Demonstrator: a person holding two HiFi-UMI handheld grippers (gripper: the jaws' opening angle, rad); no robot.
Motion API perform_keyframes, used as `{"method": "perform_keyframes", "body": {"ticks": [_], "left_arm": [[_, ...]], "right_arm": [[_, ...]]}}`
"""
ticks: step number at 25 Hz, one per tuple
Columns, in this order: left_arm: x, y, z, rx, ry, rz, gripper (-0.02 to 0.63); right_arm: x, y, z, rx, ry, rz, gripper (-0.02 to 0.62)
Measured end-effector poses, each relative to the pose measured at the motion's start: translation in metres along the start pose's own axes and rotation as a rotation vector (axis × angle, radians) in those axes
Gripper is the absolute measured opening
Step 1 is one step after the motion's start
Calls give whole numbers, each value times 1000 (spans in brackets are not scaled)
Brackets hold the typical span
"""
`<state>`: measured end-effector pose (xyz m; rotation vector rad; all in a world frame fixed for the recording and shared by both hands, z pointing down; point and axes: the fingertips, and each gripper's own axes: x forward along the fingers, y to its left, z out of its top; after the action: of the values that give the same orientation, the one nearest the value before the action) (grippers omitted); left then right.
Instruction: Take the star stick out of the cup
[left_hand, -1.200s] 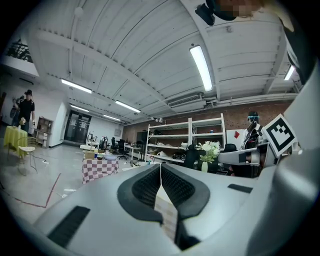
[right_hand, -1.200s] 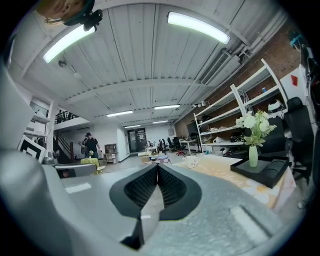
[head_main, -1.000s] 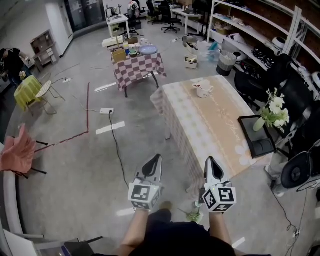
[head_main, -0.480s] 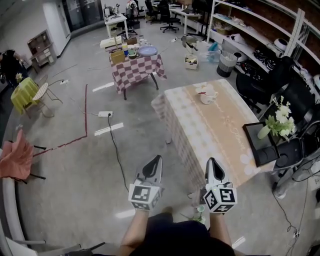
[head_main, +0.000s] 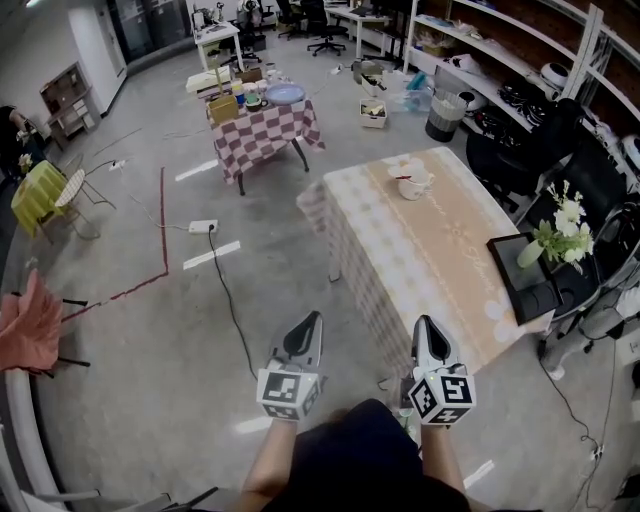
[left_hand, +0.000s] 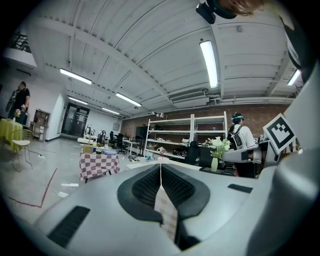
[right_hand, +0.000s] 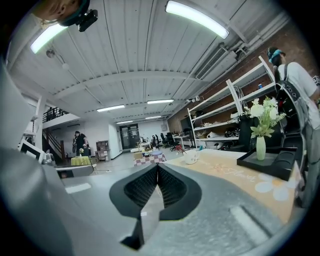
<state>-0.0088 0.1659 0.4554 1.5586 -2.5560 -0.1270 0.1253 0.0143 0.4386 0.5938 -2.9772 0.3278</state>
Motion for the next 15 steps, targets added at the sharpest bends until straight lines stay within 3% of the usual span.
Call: {"method": "perform_keyframes", "body": {"ticks": [15], "left_arm": [[-9, 22, -2, -9, 19, 39, 12]], "right_arm": [[6, 6, -6, 32, 30, 7, 2]]}}
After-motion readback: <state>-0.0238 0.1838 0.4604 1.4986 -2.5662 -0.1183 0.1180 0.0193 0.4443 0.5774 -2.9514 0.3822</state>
